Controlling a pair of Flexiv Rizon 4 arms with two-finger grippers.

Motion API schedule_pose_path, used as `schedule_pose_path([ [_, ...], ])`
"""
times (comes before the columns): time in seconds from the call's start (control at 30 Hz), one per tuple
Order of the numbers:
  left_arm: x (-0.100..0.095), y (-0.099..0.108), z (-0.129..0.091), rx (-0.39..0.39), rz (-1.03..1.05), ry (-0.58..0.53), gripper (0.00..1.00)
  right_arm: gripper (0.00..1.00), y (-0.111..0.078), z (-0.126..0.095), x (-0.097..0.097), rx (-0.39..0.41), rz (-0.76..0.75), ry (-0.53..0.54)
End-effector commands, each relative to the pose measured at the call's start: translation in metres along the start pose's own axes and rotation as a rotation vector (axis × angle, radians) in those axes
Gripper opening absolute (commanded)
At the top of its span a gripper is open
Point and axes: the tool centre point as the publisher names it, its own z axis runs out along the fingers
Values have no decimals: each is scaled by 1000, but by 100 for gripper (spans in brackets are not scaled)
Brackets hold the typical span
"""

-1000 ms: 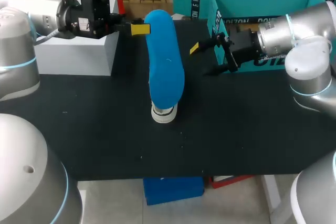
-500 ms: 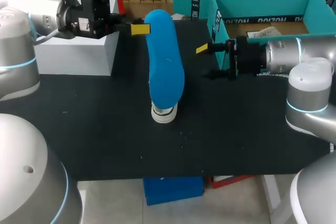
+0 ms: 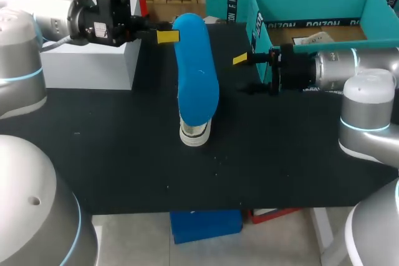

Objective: Take the shoe out of the shoebox, open the shoe tongue, remove and reinsert the insole, then place the shoe into the shoebox

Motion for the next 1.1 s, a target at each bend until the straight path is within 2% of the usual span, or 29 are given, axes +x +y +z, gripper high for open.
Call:
schedule_pose_path([
  [0.03,15,-7,9,-251,308,-143,0,100,0,2,0,-2,0,-1],
  [0.13,20,-4,12,-398,485,-185,0,100,0,2,0,-2,0,-1],
  [0.2,22,-1,13,-438,562,-196,0,100,0,2,0,-2,0,-1],
  [0.4,27,16,16,-660,847,-156,0,100,0,2,0,-2,0,-1],
  [0.53,24,24,11,-726,976,-155,0,100,0,2,0,-2,0,-1],
  [0.7,10,37,-1,-837,1123,-115,0,100,0,2,0,-2,0,-1],
  [0.77,6,40,-5,-858,1170,-81,0,100,0,2,0,-2,0,-1],
  [0.83,2,42,-8,-841,1169,-47,0,100,0,2,0,-2,0,-1],
  [0.87,1,42,-8,-827,1158,-36,0,100,0,2,0,-2,0,-1],
  [0.93,-2,38,-8,-741,1053,-18,0,100,0,2,0,-2,0,-1],
  [1.1,-2,38,-8,-741,1053,-18,0,100,0,2,0,-2,0,-1],
])
